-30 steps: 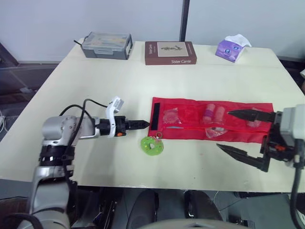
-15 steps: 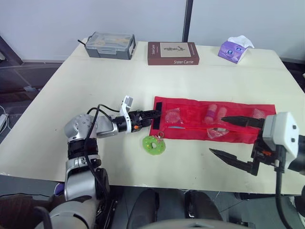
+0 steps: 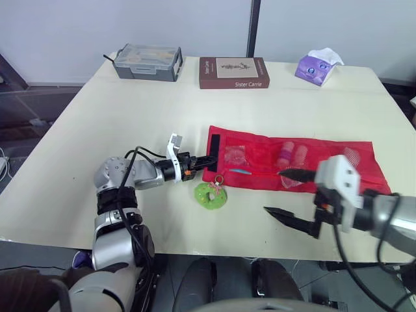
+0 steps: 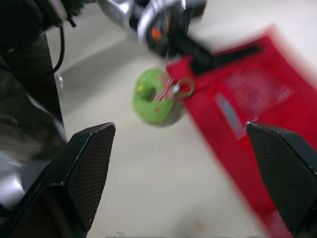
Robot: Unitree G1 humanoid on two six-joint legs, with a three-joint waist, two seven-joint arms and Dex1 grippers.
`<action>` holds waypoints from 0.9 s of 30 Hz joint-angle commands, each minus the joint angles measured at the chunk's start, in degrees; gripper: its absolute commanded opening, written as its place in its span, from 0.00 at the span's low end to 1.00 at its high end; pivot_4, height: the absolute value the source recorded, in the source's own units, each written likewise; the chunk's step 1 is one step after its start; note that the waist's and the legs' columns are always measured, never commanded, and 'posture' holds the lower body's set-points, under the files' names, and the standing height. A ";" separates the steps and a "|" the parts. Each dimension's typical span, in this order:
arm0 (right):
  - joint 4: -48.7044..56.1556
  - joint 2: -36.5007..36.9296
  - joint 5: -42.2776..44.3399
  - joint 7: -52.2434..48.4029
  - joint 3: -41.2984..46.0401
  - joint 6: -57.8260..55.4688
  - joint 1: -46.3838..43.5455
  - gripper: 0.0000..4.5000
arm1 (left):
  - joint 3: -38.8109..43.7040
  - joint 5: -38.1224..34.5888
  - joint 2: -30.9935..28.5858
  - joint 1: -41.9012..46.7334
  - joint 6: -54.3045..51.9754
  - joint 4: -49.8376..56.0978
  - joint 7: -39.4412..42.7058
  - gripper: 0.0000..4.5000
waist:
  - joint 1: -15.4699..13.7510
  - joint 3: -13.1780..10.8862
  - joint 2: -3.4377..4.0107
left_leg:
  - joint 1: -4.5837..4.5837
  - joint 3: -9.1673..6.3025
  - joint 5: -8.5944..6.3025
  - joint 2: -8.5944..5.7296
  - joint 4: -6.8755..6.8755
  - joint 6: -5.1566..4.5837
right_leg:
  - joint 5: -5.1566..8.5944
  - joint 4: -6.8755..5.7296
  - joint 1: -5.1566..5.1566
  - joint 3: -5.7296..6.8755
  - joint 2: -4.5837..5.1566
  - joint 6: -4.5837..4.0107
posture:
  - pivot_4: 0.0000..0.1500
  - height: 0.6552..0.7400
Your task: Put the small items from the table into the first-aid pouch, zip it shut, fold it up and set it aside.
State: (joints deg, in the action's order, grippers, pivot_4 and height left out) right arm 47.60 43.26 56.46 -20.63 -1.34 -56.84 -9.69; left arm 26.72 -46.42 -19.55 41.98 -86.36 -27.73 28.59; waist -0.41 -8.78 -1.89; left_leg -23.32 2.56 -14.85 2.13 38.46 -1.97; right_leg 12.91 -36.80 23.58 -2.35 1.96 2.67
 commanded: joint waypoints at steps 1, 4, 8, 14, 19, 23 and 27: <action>-4.62 -6.84 0.69 5.73 -6.48 -5.12 -3.49 1.00 | 2.25 -1.52 1.14 1.69 -1.29 1.60 -1.10 0.01 | -0.02 -0.01 0.02 | -0.02 0.00 0.00 0.00 0.00 0.00 | 0.00 0.00 0.02 0.00 0.00 0.00 | 1.00 1.00; -7.94 -12.99 1.17 8.99 -8.87 -7.68 -5.75 1.00 | 4.14 -1.98 2.32 2.34 -3.01 2.81 -2.94 0.01 | -0.17 0.00 0.01 | -0.17 -0.07 0.00 -0.01 0.01 0.00 | -0.13 0.04 0.09 0.05 0.00 0.22 | 1.00 1.00; -14.00 -20.91 0.02 12.66 -10.28 -9.81 -7.82 1.00 | 6.63 -2.10 4.57 2.64 -5.10 4.95 -5.68 0.01 | -0.21 0.02 -0.03 | -0.32 -0.16 0.00 -0.03 0.03 0.00 | -0.14 0.04 0.19 0.13 0.01 0.24 | 1.00 1.00; -22.74 -30.23 -3.16 15.64 -11.64 -11.97 -10.45 1.00 | 8.39 -4.20 7.57 2.40 -6.14 8.59 -10.26 0.01 | -0.05 0.03 -0.03 | -0.30 -0.21 0.01 -0.03 0.05 0.02 | -0.15 0.00 0.18 0.17 0.00 0.24 | 1.00 1.00; -28.22 -33.63 -8.38 15.86 -13.16 -11.20 -12.61 0.71 | 8.95 -7.63 9.11 2.27 -6.14 10.89 -14.48 0.00 | 0.10 0.03 -0.03 | -0.31 -0.25 0.02 -0.03 0.05 0.04 | -0.15 0.00 0.18 0.19 0.00 0.24 | 1.00 1.00; -26.46 -33.43 -9.07 15.60 -10.36 -12.00 -12.61 0.26 | 8.68 -10.02 8.71 1.63 -6.14 12.59 -16.83 0.00 | 0.74 0.02 -0.03 | -0.32 -0.28 0.02 -0.04 0.05 0.04 | -0.15 0.00 0.18 0.22 0.00 0.23 | 1.00 1.00; -20.40 -29.64 -6.25 15.90 -2.48 -15.06 -10.56 0.01 | 6.80 -9.98 6.26 0.40 -6.14 14.01 -16.66 0.00 | 1.07 0.02 -0.02 | -0.33 -0.30 0.03 -0.04 0.05 0.04 | -0.15 0.00 0.18 0.23 0.01 0.24 | 1.00 1.00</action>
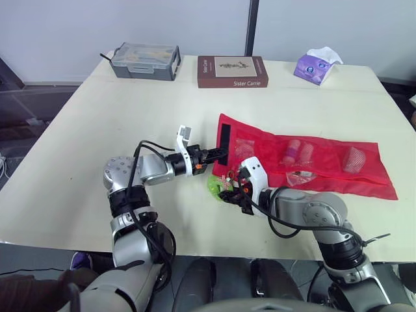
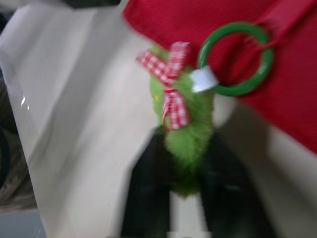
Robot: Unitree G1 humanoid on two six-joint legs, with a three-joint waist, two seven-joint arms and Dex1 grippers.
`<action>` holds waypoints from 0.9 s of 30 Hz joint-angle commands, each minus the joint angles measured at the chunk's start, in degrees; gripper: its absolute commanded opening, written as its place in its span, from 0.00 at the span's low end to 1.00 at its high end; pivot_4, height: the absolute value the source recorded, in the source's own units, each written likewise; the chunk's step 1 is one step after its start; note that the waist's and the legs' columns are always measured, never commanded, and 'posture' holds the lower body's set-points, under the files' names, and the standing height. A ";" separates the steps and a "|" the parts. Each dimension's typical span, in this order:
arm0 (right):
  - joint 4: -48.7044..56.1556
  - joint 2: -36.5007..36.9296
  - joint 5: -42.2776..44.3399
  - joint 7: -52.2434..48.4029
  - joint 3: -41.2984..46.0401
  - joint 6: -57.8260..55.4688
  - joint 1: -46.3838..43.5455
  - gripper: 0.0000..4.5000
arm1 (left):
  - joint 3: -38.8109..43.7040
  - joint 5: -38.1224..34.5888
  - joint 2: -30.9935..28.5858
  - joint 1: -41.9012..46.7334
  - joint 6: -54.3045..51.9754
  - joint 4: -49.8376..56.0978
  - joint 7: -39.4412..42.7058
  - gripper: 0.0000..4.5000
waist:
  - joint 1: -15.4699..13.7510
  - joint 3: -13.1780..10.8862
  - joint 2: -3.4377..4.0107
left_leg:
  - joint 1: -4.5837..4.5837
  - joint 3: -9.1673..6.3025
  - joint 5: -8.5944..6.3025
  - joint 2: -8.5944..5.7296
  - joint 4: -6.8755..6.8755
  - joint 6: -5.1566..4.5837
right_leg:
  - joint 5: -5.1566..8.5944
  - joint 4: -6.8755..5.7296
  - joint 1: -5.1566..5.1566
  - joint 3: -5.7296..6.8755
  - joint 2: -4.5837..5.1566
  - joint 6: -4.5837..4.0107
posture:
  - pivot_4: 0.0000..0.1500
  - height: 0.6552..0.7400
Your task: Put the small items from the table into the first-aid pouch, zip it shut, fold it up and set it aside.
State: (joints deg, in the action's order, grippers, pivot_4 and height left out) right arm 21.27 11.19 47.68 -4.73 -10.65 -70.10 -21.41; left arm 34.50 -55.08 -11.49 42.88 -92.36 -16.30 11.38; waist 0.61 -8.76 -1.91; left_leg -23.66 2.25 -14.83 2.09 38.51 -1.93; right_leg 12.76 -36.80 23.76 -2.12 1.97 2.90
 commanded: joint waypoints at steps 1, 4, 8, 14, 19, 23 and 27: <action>7.52 3.52 3.45 0.28 9.28 -2.77 1.88 0.01 | -1.59 -0.92 -2.57 -0.81 -0.14 2.87 1.13 0.00 | 0.07 0.00 0.00 | 0.01 -0.01 0.00 0.00 0.00 0.00 | 0.00 0.00 0.00 0.00 0.00 0.00 | 1.00 1.00; 11.55 7.50 5.92 1.45 17.04 -6.03 4.48 0.01 | -3.29 0.51 -5.24 -1.66 0.67 2.56 3.19 0.00 | 0.13 0.00 0.01 | 0.01 -0.02 0.00 -0.01 -0.05 0.00 | 0.00 0.00 0.00 0.02 -0.01 -0.01 | 1.00 1.00; 15.12 16.51 8.28 1.99 31.52 -10.87 9.91 0.01 | -7.33 3.40 -11.10 -3.19 4.87 0.43 8.17 0.00 | 0.11 -0.01 0.02 | 0.02 -0.02 0.00 -0.04 -0.07 0.00 | 0.01 0.02 0.00 0.04 -0.02 -0.02 | 1.00 1.00; 15.97 27.01 7.40 -0.16 45.51 -13.64 18.95 0.01 | -12.10 6.77 -17.63 -3.65 10.62 -3.94 15.67 0.00 | 0.04 -0.02 0.08 | 0.04 0.08 -0.01 -0.04 -0.11 -0.01 | 0.03 0.05 0.01 -0.04 -0.08 -0.03 | 1.00 1.00; 12.41 34.49 0.35 -2.07 50.66 -9.09 26.00 0.01 | -15.95 10.66 -21.80 -3.45 16.77 -9.23 20.67 0.00 | 0.08 -0.01 0.10 | 0.05 0.19 -0.01 -0.08 -0.08 -0.02 | 0.03 0.08 0.00 -0.14 -0.05 -0.03 | 1.00 1.00; 9.53 38.10 -2.88 -4.33 52.11 -5.87 28.80 0.01 | -18.41 12.90 -24.13 -2.12 20.55 -13.61 23.85 0.00 | 0.26 -0.02 0.09 | 0.06 0.25 -0.01 -0.08 -0.07 -0.02 | 0.03 0.08 0.02 -0.18 -0.07 -0.02 | 1.00 1.00; 10.44 38.44 -3.54 -6.82 51.57 -5.31 29.67 0.01 | -19.69 14.42 -24.68 -0.55 22.39 -16.13 26.11 0.00 | 0.20 -0.02 0.13 | 0.15 0.32 -0.01 0.00 -0.15 -0.02 | 0.03 0.07 0.05 -0.24 -0.18 -0.02 | 1.00 1.00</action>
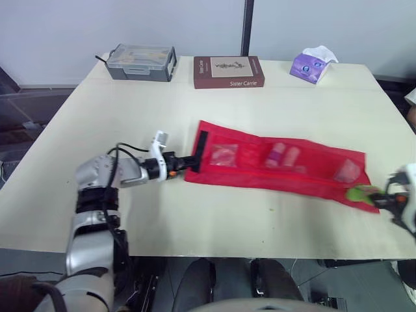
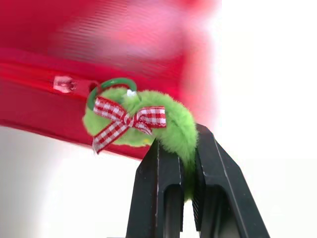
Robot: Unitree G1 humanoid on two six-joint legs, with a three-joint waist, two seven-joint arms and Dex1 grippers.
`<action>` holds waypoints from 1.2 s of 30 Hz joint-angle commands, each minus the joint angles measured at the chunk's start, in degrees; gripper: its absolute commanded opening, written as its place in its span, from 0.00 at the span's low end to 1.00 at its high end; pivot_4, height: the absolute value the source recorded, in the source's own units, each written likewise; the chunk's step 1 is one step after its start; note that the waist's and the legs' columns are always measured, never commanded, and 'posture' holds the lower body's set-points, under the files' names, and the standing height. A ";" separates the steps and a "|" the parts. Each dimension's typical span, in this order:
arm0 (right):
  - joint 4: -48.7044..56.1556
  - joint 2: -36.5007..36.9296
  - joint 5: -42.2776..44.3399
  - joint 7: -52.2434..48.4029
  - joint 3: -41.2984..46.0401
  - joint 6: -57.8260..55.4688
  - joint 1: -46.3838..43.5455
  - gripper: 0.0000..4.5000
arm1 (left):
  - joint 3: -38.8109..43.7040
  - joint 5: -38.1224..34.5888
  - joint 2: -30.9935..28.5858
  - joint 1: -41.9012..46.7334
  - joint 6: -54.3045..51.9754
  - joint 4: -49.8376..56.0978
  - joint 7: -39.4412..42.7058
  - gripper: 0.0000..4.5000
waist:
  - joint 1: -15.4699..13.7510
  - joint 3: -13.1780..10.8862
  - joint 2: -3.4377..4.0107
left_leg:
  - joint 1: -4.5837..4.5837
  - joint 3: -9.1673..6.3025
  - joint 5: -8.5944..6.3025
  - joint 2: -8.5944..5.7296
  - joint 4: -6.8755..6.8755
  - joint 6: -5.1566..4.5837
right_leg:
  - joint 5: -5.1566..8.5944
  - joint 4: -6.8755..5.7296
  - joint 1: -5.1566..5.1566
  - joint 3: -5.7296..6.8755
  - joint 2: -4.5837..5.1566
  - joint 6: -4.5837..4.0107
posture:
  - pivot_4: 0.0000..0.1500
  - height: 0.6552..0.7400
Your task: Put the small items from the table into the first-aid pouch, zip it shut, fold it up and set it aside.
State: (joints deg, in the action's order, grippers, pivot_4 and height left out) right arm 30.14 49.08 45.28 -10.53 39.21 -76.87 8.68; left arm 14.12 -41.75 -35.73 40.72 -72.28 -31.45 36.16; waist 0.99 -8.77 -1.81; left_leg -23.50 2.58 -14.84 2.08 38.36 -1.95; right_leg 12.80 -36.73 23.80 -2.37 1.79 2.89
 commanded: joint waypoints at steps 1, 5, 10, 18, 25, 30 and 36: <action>1.82 0.39 -1.27 -1.36 1.74 1.30 -0.44 0.01 | 0.58 1.46 -0.44 1.87 2.60 -1.39 1.68 0.00 | -0.22 0.00 0.03 | -0.01 -0.01 0.00 0.02 0.01 0.00 | 0.00 -0.01 0.00 0.01 0.01 0.01 | 1.00 1.00; 1.22 0.56 -3.52 -2.29 2.35 1.63 1.44 0.01 | 0.03 3.22 -0.85 2.17 4.14 -2.95 3.07 0.00 | -0.42 0.00 0.03 | -0.06 -0.02 0.00 0.03 0.06 0.00 | 0.00 0.00 -0.01 0.01 0.11 0.02 | 1.00 1.00; 1.86 2.66 -7.01 -3.93 1.66 2.47 4.49 0.01 | -0.69 4.75 -1.35 2.46 5.78 -3.86 5.29 0.00 | -0.40 0.00 0.03 | -0.13 -0.03 -0.01 0.00 0.04 -0.02 | -0.01 0.06 0.00 0.03 0.16 0.03 | 1.00 1.00; 3.94 1.26 -6.54 -9.33 2.34 7.77 3.02 0.34 | 0.38 4.89 -0.23 -2.70 7.76 6.22 4.86 0.15 | -0.21 0.00 0.03 | -0.07 0.00 -0.01 0.05 0.05 -0.01 | -0.01 0.02 -0.01 0.00 0.14 0.04 | 1.00 1.00; 11.48 -3.55 -2.50 -17.40 10.50 15.36 6.79 1.00 | 8.75 6.31 0.34 -9.80 21.72 19.33 -1.19 0.81 | -0.42 0.00 0.04 | -0.10 -0.09 -0.01 0.08 0.02 -0.01 | 0.00 0.03 0.00 0.04 0.15 0.02 | 1.00 1.00; 15.35 -13.19 2.57 -17.02 10.12 26.15 1.97 1.00 | 6.54 2.44 0.01 -14.53 29.29 32.88 9.88 0.99 | -0.39 0.07 -0.10 | -0.06 -0.02 -0.01 0.12 0.09 0.00 | 0.01 0.04 -0.05 0.03 0.18 0.00 | 1.00 1.00; 17.03 -13.34 5.75 -18.46 3.70 25.33 6.74 1.00 | -1.70 -1.76 -3.76 -19.80 32.46 48.07 26.55 0.99 | -0.46 0.08 -0.01 | -0.05 0.07 -0.01 0.06 0.07 -0.01 | 0.11 0.05 -0.06 0.00 0.27 -0.20 | 1.00 1.00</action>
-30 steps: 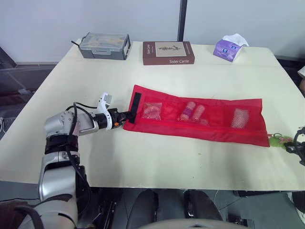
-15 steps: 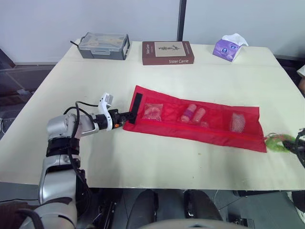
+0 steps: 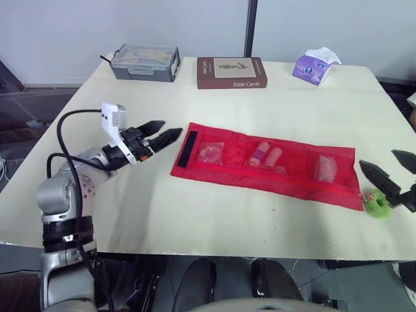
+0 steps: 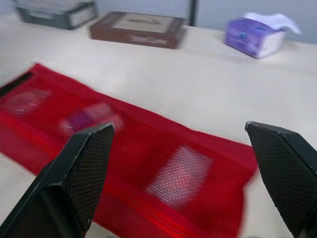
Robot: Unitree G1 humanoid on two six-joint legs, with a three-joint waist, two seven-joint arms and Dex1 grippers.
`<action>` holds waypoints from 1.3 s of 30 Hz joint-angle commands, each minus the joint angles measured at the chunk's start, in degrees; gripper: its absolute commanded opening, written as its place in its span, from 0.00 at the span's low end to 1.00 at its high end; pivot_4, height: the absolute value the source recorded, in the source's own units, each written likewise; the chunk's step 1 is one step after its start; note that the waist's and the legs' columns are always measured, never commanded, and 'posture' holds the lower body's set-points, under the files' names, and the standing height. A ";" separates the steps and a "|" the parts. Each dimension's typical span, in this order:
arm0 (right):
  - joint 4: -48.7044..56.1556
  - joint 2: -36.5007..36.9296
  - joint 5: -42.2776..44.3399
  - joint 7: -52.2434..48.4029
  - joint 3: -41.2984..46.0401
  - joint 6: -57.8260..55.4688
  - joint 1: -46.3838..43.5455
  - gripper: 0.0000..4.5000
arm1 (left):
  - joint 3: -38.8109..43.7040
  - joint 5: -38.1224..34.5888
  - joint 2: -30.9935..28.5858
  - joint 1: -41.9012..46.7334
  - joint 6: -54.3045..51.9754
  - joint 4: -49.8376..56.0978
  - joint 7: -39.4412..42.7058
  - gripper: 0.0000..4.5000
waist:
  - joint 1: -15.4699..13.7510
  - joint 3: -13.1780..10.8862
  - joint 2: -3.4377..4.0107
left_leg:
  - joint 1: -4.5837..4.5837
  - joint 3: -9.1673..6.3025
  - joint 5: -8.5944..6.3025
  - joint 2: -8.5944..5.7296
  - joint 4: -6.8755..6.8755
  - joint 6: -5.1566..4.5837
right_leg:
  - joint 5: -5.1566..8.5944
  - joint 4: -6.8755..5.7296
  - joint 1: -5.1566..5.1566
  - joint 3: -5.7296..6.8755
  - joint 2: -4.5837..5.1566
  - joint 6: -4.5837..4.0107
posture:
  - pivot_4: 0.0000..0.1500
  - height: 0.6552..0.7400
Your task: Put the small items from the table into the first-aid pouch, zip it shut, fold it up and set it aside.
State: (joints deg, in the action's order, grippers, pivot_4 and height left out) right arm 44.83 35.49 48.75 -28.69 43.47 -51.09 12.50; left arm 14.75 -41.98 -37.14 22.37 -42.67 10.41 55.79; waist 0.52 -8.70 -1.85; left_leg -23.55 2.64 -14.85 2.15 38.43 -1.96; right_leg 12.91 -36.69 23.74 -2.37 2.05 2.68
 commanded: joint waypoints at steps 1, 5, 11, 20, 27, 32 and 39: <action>2.72 -0.27 3.39 0.36 -0.67 -1.40 4.82 1.00 | -3.37 -1.31 -3.28 -2.52 4.16 7.73 9.44 0.99 | 0.06 -0.01 0.05 | 0.01 0.00 0.00 0.00 -0.03 0.00 | 0.01 0.00 0.00 0.00 -0.01 -0.01 | 1.00 1.00; 5.98 -5.51 9.98 3.07 0.10 -3.85 19.33 1.00 | -3.85 -2.63 -7.28 -6.46 6.21 10.00 17.19 0.99 | 0.13 -0.02 0.19 | 0.06 -0.07 0.00 0.12 -0.10 0.01 | 0.16 -0.06 0.02 0.07 -0.16 -0.20 | 1.00 1.00; 4.27 -14.54 22.88 19.63 -3.41 -3.42 25.27 1.00 | -5.64 -1.40 -8.48 -7.17 10.22 9.59 21.09 0.99 | 0.42 -0.01 0.21 | 0.41 0.08 -0.02 0.23 -0.08 0.03 | 0.32 -0.07 -0.17 -0.01 0.03 0.02 | 1.00 1.00; -4.50 -17.96 33.04 41.93 -9.81 2.33 17.82 1.00 | -8.53 -0.64 -7.25 -5.77 12.06 9.08 19.86 0.99 | 0.18 -0.09 0.34 | 0.47 0.18 -0.04 0.15 -0.42 0.02 | 0.30 0.00 -0.12 0.39 0.45 -0.23 | 1.00 1.00; -9.53 -20.78 39.12 53.87 -14.94 8.69 10.91 1.00 | -9.18 -0.81 -6.34 -5.90 11.50 10.28 17.71 0.99 | 0.36 -0.06 0.28 | 0.51 0.20 -0.02 0.17 -0.35 0.00 | 0.38 -0.01 -0.16 0.35 0.26 -0.07 | 1.00 1.00; -13.03 -22.49 41.13 55.49 -17.19 13.32 5.81 1.00 | -9.61 -1.11 -6.09 -6.15 11.72 11.26 16.76 0.99 | 0.64 -0.01 0.20 | 0.58 0.28 -0.02 0.30 -0.26 0.00 | 0.37 -0.05 -0.18 0.12 0.10 -0.08 | 1.00 1.00; -17.60 -23.08 38.04 52.08 -19.34 17.40 -0.79 1.00 | -9.59 -1.40 -5.34 -7.72 12.20 13.30 14.93 0.99 | 1.42 -0.03 0.23 | 0.59 0.31 -0.02 0.33 -0.26 0.00 | 0.36 -0.07 -0.17 0.06 0.07 -0.09 | 1.00 1.00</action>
State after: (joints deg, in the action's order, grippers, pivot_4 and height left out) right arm 27.89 12.59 87.82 25.18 25.07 -34.82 12.96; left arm 4.42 -42.37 -42.79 14.91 -31.57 20.68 71.21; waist 1.94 -8.73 -1.62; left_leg -22.96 2.96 -14.87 2.48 38.17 -1.95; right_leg 13.27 -36.76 23.57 -2.31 2.13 2.58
